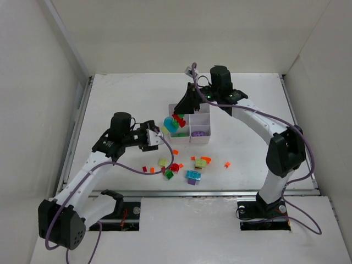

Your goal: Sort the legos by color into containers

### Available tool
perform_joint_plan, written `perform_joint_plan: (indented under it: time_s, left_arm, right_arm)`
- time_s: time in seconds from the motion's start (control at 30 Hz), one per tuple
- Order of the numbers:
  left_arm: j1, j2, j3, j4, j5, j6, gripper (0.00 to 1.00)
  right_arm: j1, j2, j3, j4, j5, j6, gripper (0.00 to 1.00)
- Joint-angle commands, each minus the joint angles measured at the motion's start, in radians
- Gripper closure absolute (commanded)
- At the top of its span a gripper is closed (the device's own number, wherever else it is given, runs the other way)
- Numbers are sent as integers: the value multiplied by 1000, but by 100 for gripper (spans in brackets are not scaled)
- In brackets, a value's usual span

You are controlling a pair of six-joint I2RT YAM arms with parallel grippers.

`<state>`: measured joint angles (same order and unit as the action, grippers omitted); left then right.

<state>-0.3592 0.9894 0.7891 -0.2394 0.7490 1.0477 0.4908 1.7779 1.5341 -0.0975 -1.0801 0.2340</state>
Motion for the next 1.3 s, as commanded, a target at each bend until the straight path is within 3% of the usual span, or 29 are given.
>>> perform_joint_plan:
  time_s: [0.0,0.17,0.37,0.53,0.63,0.8,0.83,0.93,0.97,1.13,1.27]
  left_arm:
    - [40,20,-63,5,-30,-2,100]
    - [71,90,-148,-6,-42,46,97]
    - [80,133,-220,112,-42,5,88]
    - [89,143,-232,134,-42,9,64]
    - [89,143,-203,134,-42,0,44]
    - [89,143,-119,159,-19,-52,28]
    - [89,143,-110,175,-19,-84,15]
    - [89,143,-87,198,-19,-95,12]
    - [89,143,-56,198,-19,-104,1]
    - [62,100,15,328,-16,-257,0]
    - [19,136,93,318,-39,-291,0]
  right_arm:
    - [-9,-3,28,32,3,11,100]
    - [-18,-14,9,32,37,21,100]
    - [-18,-23,-11,32,72,21,100]
    - [-18,-32,-11,32,72,21,100]
    - [-18,-32,-11,32,72,21,100]
    - [-18,-23,-11,32,82,21,100]
    - [-18,-23,-11,32,82,21,100]
    - [-18,-14,-2,32,82,21,100]
    - [-18,-14,-2,32,82,21,100]
    - [-18,-14,17,32,163,51,100]
    - [-18,8,64,32,189,83,100]
